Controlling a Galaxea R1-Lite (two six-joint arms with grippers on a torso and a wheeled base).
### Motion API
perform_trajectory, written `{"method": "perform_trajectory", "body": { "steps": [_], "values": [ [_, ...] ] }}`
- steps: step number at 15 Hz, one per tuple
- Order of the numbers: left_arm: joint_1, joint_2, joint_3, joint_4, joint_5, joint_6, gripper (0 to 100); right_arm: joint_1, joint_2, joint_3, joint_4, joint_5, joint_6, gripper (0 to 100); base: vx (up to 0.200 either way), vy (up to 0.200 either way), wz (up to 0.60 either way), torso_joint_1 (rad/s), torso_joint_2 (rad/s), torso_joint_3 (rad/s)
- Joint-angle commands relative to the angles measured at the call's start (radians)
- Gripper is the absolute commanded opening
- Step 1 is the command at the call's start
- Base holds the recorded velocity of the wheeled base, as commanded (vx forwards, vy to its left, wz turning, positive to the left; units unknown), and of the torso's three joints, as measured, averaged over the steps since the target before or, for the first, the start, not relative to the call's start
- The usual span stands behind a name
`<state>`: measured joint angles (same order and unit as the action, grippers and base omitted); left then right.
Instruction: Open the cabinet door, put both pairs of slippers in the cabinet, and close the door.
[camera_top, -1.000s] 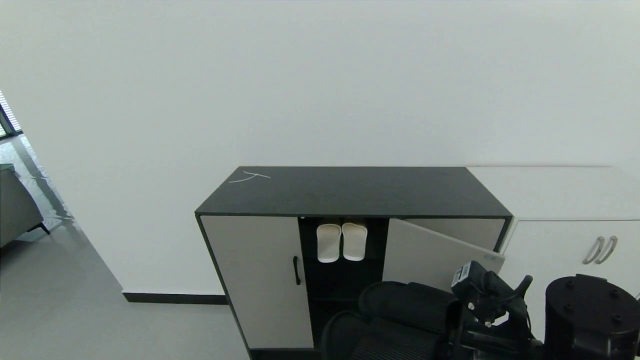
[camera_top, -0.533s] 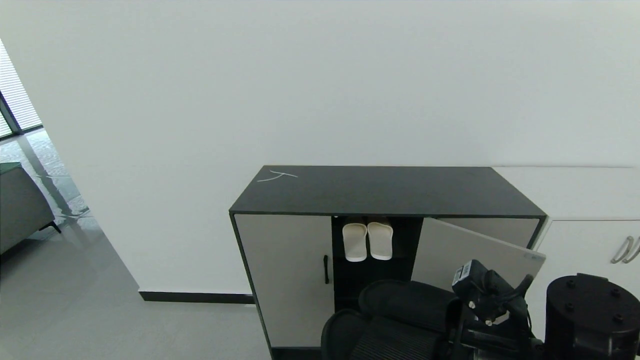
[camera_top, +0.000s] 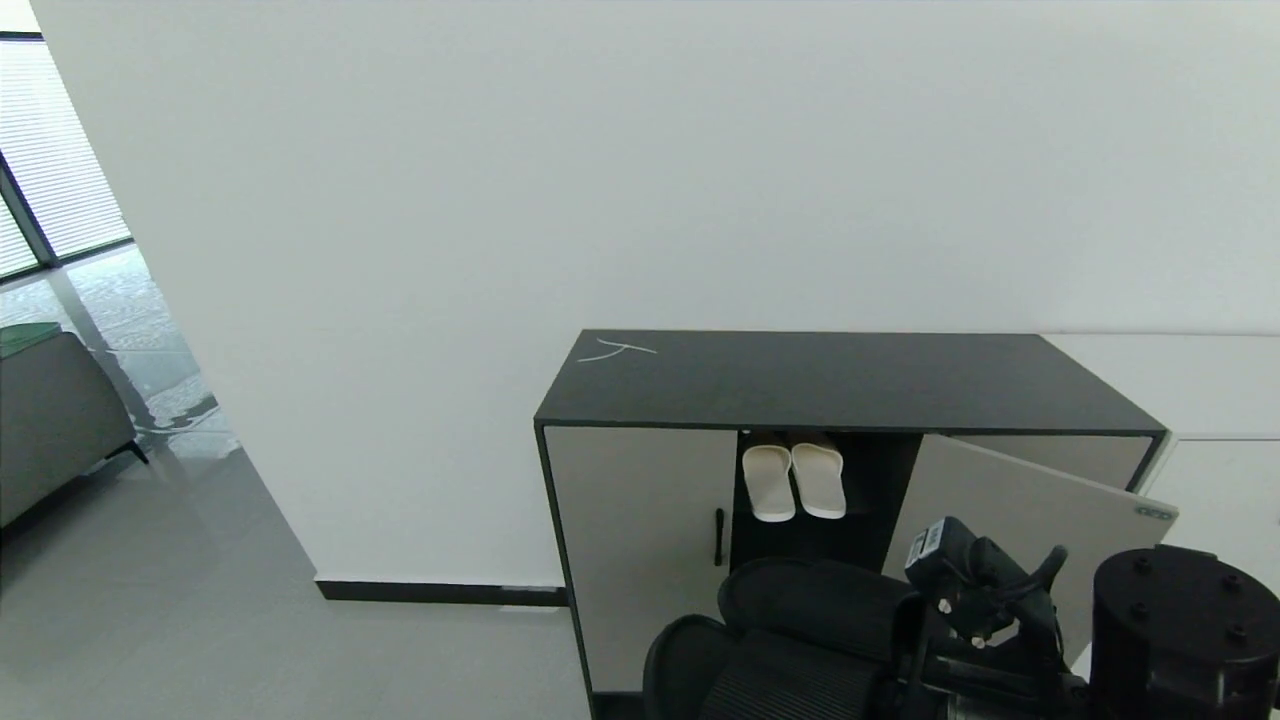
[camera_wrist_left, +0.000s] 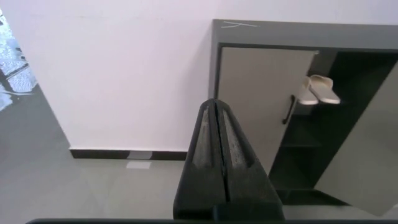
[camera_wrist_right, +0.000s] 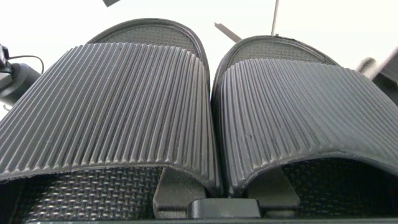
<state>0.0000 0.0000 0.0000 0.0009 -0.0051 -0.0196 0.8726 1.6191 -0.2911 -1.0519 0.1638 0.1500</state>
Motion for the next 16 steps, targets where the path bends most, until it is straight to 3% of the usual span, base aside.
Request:
{"method": "perform_trajectory", "body": {
  "steps": [1,12,16],
  "values": [
    [0.000,0.002,0.000,0.001,0.001,0.001,0,-0.006,0.002,0.000,0.000,0.000,0.000,0,0.000,0.000,0.00,0.000,0.00,0.000],
    [0.000,0.002,0.000,0.001,0.001,0.003,0,-0.012,0.005,0.000,-0.036,0.000,0.000,0,0.182,0.000,0.00,0.000,0.00,0.002],
    [0.000,0.002,0.000,-0.001,0.001,0.000,0,-0.012,0.011,0.000,-0.037,0.000,0.002,0,0.000,0.000,0.00,-0.027,0.06,0.030]
  ]
}}
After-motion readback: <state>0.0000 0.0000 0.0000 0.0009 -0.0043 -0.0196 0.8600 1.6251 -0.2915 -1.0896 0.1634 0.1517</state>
